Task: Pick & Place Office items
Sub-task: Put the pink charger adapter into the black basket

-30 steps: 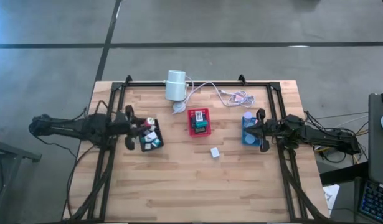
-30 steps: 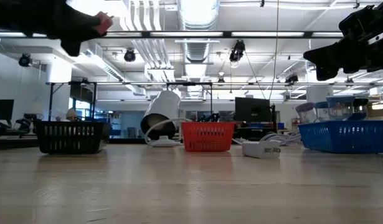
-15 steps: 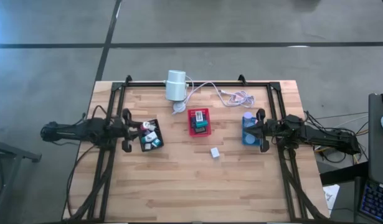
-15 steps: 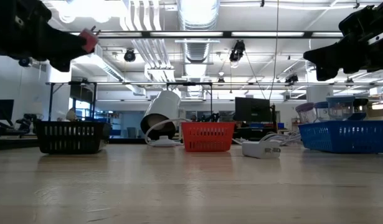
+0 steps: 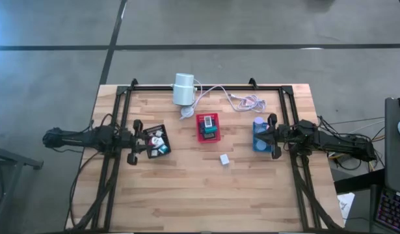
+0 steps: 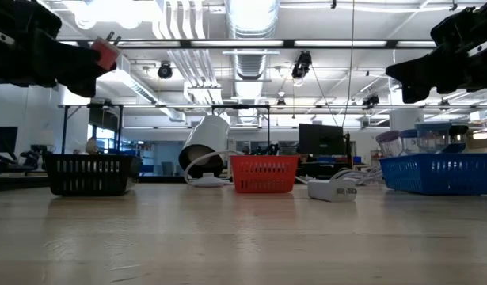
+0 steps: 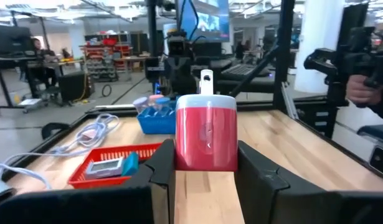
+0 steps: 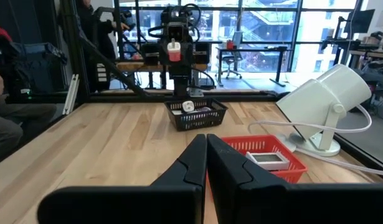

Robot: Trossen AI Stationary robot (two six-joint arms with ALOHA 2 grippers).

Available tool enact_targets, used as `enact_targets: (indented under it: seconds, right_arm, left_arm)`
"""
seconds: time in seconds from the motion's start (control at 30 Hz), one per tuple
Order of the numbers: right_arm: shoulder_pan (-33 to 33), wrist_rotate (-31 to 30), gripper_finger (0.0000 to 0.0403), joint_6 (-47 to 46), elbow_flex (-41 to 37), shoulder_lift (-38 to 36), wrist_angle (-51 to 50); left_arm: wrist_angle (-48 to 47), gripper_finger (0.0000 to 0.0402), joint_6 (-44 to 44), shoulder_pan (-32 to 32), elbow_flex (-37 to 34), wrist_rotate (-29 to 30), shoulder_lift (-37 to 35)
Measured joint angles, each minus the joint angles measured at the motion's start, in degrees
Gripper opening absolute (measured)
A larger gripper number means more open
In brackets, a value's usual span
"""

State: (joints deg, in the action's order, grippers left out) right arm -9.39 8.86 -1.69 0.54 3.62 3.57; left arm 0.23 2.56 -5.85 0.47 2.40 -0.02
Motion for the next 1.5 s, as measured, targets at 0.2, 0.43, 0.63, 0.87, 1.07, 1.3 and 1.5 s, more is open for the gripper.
enact_targets:
  seconds: [0.2, 0.43, 0.63, 0.87, 1.07, 1.3, 1.5]
  right_arm:
    - [0.0, 0.0, 0.0008, -0.5, 0.0, 0.1, 0.0]
    - [0.0, 0.0, 0.0008, -0.9, 0.0, 0.2, 0.0]
    - [0.0, 0.0, 0.0008, -0.9, 0.0, 0.2, 0.0]
    - [0.0, 0.0, 0.0008, -0.9, 0.0, 0.2, 0.0]
    - [0.0, 0.0, 0.0008, -0.9, 0.0, 0.2, 0.1]
    - [0.0, 0.0, 0.0008, -0.9, 0.0, 0.2, 0.0]
    - [0.0, 0.0, 0.0008, -0.9, 0.0, 0.2, 0.0]
  left_arm:
    - [0.0, 0.0102, 0.1, 0.0, -0.1, -0.7, 0.1]
    - [-0.1, 0.0102, -0.6, 0.0, -0.1, -0.6, 0.1]
    - [-0.1, 0.0102, -0.8, 0.0, -0.1, -0.5, 0.1]
    - [2.9, 0.0104, -3.1, 0.0, 0.1, 0.7, 0.3]
    - [3.5, 0.0105, -5.2, 0.0, 7.8, 4.9, 2.3]
    - [-5.1, 0.0104, -5.1, 0.0, 22.7, 12.2, 13.6]
    - [-28.7, 0.0104, -11.5, 0.0, 41.9, 23.7, 31.6]
